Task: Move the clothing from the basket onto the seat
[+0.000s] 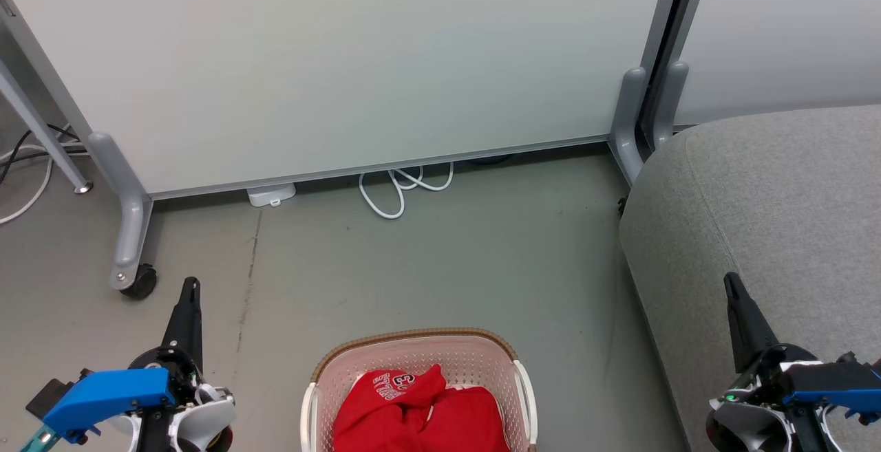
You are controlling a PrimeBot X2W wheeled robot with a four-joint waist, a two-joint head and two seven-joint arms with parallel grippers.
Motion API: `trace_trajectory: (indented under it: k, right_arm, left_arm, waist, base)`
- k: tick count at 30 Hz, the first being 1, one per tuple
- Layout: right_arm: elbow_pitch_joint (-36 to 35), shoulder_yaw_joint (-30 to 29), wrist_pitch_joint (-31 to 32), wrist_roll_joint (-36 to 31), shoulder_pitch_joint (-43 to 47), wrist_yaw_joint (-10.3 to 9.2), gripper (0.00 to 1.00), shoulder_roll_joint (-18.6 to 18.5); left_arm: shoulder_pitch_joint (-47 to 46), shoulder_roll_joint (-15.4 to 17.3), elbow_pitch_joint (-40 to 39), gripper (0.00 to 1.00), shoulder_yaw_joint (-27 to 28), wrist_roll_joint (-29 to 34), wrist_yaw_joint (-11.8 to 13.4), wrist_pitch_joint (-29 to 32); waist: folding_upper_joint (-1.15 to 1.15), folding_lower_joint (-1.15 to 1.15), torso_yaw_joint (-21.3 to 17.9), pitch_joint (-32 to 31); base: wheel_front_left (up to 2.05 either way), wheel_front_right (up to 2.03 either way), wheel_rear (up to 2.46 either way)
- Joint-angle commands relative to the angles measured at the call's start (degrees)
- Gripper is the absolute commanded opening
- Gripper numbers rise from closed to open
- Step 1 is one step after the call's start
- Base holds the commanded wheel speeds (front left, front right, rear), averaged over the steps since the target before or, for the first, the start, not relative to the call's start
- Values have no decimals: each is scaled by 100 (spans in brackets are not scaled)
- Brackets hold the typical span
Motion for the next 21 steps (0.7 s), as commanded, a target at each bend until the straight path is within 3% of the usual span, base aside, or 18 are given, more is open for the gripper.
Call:
trace_trajectory:
  k: [1,4,5,21]
  right_arm:
    - [-16,-2,14,17,-61,15,0,-34]
    - [-16,-2,14,17,-61,15,0,-34]
    - [-1,1,-1,-1,0,0,100,0]
    - [97,295,-364,-329,100,0,100,33]
  left_arm:
    - [-53,-7,-28,0,2,-22,-13,14]
    - [-53,-7,-28,0,2,-22,-13,14]
    - [0,0,0,100,-1,1,0,-1]
    - [116,-20,120,100,-249,345,1,-371]
  waist:
    - [0,0,0,0]
    - [0,0,0,0]
    - [0,0,0,0]
    - [0,0,2,2]
  base:
    - [0,0,0]
    - [0,0,0]
    - [0,0,0]
    - [0,0,0]
